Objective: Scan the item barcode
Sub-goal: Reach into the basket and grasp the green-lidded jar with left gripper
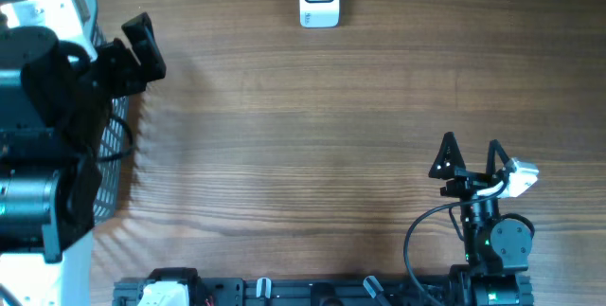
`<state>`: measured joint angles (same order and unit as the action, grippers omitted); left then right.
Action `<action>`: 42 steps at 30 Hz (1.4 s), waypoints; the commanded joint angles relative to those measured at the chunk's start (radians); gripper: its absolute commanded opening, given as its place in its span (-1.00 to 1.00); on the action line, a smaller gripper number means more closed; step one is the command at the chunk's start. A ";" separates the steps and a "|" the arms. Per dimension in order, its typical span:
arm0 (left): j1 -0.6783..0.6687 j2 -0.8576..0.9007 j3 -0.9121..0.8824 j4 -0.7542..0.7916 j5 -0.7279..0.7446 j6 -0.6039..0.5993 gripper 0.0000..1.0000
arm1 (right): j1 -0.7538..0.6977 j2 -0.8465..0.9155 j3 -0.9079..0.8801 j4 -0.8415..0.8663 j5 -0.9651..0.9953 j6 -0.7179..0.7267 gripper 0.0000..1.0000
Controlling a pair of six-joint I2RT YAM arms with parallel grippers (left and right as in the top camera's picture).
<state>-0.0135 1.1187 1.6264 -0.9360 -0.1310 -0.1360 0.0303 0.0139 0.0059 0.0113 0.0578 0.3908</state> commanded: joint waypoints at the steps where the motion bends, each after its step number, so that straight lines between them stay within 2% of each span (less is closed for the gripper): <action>1: 0.005 -0.026 0.020 -0.035 -0.030 0.029 1.00 | 0.006 -0.003 -0.001 0.003 0.018 -0.013 1.00; 3: 0.006 -0.017 0.020 -0.033 -0.162 0.016 1.00 | 0.006 -0.003 -0.001 0.003 0.017 -0.014 1.00; 6: 0.043 0.023 0.020 -0.043 -0.419 -0.180 1.00 | 0.006 -0.003 -0.001 0.002 0.018 -0.014 0.99; 9: 0.144 0.073 0.020 -0.058 -0.381 -0.272 1.00 | 0.006 -0.002 -0.001 0.003 0.018 -0.014 0.99; 13: 0.338 0.176 0.020 -0.068 -0.230 -0.380 1.00 | 0.006 0.000 -0.001 0.003 0.018 -0.013 0.99; 16: 0.469 0.246 0.020 -0.069 -0.122 -0.410 1.00 | 0.006 0.000 -0.001 0.003 0.018 -0.014 1.00; 21: 0.605 0.322 0.020 -0.151 0.043 -0.561 1.00 | 0.006 0.000 -0.001 0.003 0.018 -0.014 0.99; 23: 0.623 0.366 0.020 -0.175 0.098 -0.561 1.00 | 0.006 0.000 -0.001 0.003 0.018 -0.014 0.99; 31: 0.628 0.599 0.009 -0.315 0.097 -0.561 1.00 | 0.006 0.000 -0.001 0.003 0.018 -0.014 1.00; 42: 0.635 0.617 -0.137 -0.338 0.077 -0.561 1.00 | 0.006 0.000 -0.001 0.003 0.018 -0.014 0.99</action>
<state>0.6140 1.7309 1.5322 -1.2709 -0.0463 -0.6838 0.0303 0.0139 0.0059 0.0113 0.0578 0.3908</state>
